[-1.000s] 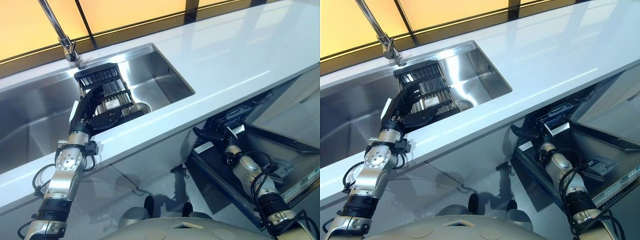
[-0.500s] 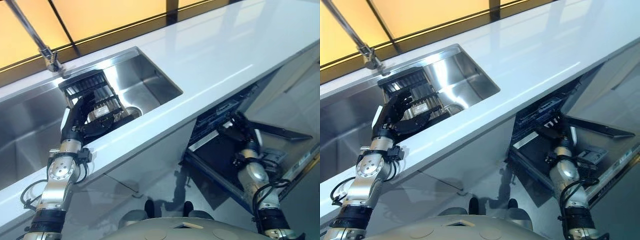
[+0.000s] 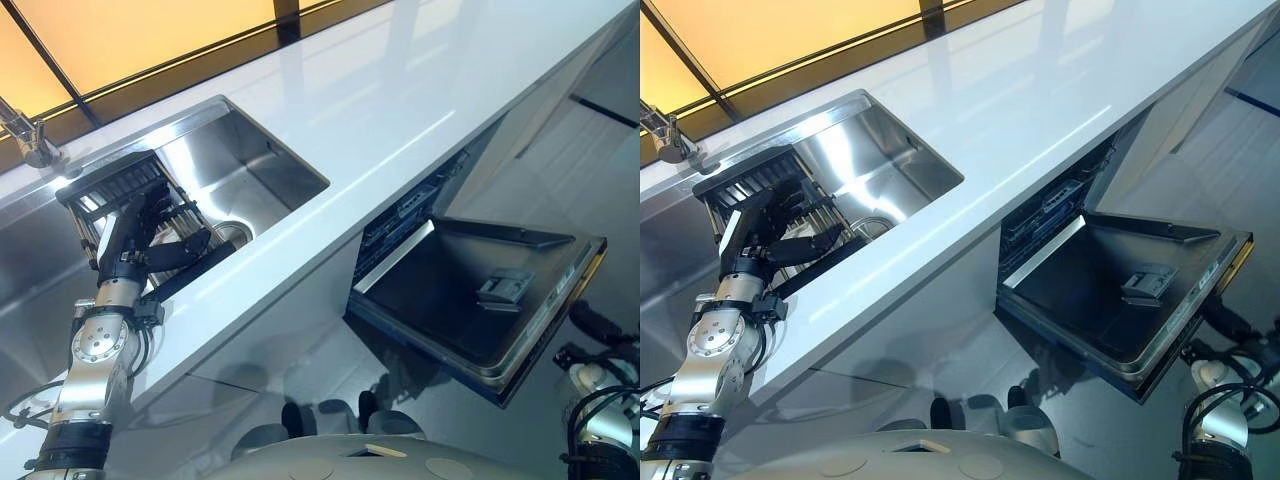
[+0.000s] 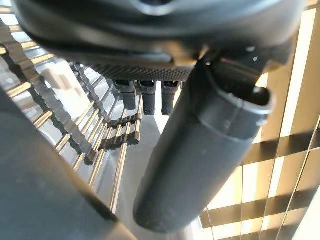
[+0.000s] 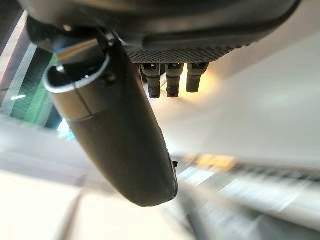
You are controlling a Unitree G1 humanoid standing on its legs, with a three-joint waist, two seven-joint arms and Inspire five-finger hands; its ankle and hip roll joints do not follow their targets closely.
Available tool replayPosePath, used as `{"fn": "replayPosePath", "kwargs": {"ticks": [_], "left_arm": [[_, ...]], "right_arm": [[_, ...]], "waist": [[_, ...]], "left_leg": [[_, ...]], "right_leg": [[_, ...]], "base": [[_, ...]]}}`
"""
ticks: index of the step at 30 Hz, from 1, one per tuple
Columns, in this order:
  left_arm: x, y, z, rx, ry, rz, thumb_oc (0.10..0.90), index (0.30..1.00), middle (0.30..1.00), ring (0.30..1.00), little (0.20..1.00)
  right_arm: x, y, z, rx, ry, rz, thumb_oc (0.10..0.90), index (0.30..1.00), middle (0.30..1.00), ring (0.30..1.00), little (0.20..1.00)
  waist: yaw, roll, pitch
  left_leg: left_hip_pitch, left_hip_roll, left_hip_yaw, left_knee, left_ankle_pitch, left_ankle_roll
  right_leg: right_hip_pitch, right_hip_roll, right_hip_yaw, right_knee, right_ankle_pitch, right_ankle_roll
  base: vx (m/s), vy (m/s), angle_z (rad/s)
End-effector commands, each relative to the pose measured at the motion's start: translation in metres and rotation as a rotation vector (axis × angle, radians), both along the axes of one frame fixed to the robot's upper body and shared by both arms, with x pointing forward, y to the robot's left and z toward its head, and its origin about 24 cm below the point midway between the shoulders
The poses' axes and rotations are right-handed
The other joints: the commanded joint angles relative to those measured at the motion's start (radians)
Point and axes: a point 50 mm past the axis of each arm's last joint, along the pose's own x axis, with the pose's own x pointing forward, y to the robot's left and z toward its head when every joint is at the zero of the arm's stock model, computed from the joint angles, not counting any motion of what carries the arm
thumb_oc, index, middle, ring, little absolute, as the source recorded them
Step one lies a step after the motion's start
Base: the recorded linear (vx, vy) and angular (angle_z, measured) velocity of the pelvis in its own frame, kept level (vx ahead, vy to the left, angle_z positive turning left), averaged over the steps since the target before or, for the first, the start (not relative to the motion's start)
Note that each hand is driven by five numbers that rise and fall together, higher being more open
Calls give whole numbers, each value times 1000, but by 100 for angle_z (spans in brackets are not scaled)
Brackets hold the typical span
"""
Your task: Pick up plates and place into dishwasher.
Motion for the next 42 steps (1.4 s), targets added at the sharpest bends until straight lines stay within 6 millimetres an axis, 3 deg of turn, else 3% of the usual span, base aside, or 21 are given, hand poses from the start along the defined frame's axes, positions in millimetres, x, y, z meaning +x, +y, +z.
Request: {"fn": "replayPosePath", "kwargs": {"ticks": [1,7,10,18,25,33,40,42], "left_arm": [[18,6,43,47,-193,-27,800,900,900,900,900],[24,5,49,56,-192,-51,800,900,900,900,900],[26,5,49,59,-190,-61,800,900,900,900,900],[31,3,47,61,-175,-63,800,900,900,900,900],[33,-1,47,64,-164,-82,800,900,900,900,900],[41,-13,53,97,-157,-124,800,900,900,900,900],[43,-10,59,133,-147,-134,800,900,900,900,900],[44,-11,64,149,-157,-149,800,900,900,900,900]], "right_arm": [[0,-30,27,-64,-154,-193,800,900,900,900,900],[-17,-12,-29,385,-323,-253,800,900,900,900,900],[-27,0,-50,520,-424,-258,800,900,900,900,900],[-30,32,-79,740,-714,-145,800,900,900,900,900],[-29,42,-88,830,-684,-57,800,900,900,900,900],[12,52,-80,809,-605,75,800,900,900,900,900],[5,40,-76,665,-425,64,800,900,900,900,900],[-7,30,-74,587,-321,8,800,900,900,900,900]], "waist": [[11,-14,-29],[28,-9,-32],[33,-6,-40],[39,8,-55],[53,13,-61],[80,19,-58],[84,25,-47],[85,25,-28]], "left_leg": [[-22,-54,14,12,-60,12],[-26,-55,2,11,-57,11],[-29,-56,-4,11,-56,10],[-31,-57,-22,10,-60,8],[-31,-58,-38,12,-64,6],[-30,-53,-55,33,-67,8],[-46,-38,-49,101,-87,9],[-68,-29,-52,174,-111,3]], "right_leg": [[-40,24,-32,53,4,60],[-36,25,-53,48,3,53],[-34,25,-58,44,4,51],[-32,24,-61,36,-3,48],[-28,22,-68,33,-7,47],[-15,19,-76,44,-18,37],[-22,6,-84,111,-53,29],[-27,-6,-86,152,-71,25]], "base": [[-4,-50,-1],[-1,-44,1],[1,-41,7],[1,-12,3],[-1,-9,1],[11,-48,2],[17,-59,5],[8,-128,6]]}}
